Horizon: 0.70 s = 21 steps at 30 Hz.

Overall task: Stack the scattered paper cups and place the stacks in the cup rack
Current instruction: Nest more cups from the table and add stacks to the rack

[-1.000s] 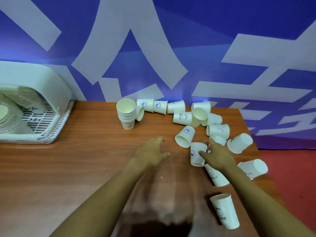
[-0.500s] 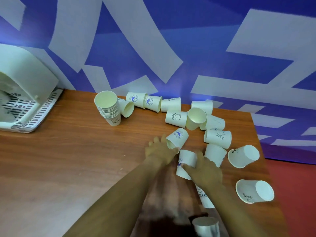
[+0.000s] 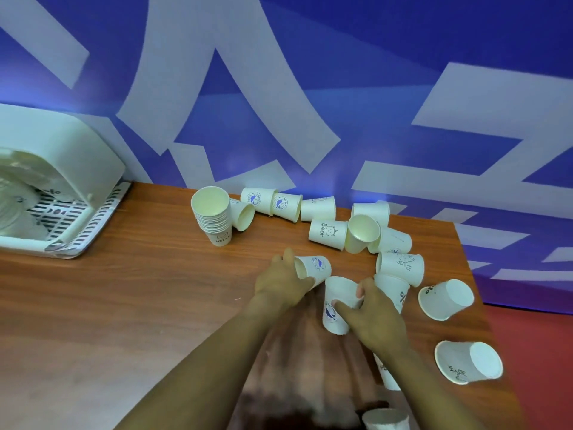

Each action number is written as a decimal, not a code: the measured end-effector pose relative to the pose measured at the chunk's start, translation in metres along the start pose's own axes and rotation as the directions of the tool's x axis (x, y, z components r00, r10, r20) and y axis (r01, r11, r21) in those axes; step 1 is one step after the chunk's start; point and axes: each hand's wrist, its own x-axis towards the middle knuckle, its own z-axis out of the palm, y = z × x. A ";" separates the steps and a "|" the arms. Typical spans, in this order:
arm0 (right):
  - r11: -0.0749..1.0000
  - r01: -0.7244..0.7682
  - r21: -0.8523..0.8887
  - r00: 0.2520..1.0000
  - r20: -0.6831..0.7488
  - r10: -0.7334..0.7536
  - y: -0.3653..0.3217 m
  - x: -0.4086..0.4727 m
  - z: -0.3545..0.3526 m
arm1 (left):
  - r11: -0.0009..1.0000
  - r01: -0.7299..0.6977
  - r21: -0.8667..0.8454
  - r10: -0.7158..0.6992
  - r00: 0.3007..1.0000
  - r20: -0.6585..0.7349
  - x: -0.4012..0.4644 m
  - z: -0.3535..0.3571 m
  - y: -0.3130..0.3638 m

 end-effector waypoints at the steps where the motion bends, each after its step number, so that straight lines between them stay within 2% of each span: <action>1: 1.000 0.000 0.026 1.000 -0.013 0.000 -0.006 -0.003 -0.003 | 1.000 -0.023 -0.019 0.023 1.000 -0.017 -0.006 -0.011 -0.006; 8: 0.990 0.078 0.113 0.995 -0.065 -0.071 -0.071 -0.033 -0.005 | 0.962 -0.240 -0.133 0.223 0.966 -0.130 -0.057 -0.092 -0.067; 12: 0.984 0.104 0.145 0.989 -0.119 -0.087 -0.126 -0.064 0.015 | 0.939 -0.328 -0.100 0.312 0.939 -0.145 -0.077 -0.159 -0.121; 16: 0.985 0.106 0.133 0.988 -0.127 -0.089 -0.194 -0.092 0.049 | 0.911 -0.385 -0.144 0.354 0.913 -0.201 -0.093 -0.223 -0.187; 21: 0.973 0.189 0.132 0.980 -0.086 -0.178 -0.274 -0.113 0.089 | 0.899 -0.396 -0.188 0.326 0.890 -0.318 -0.116 -0.270 -0.256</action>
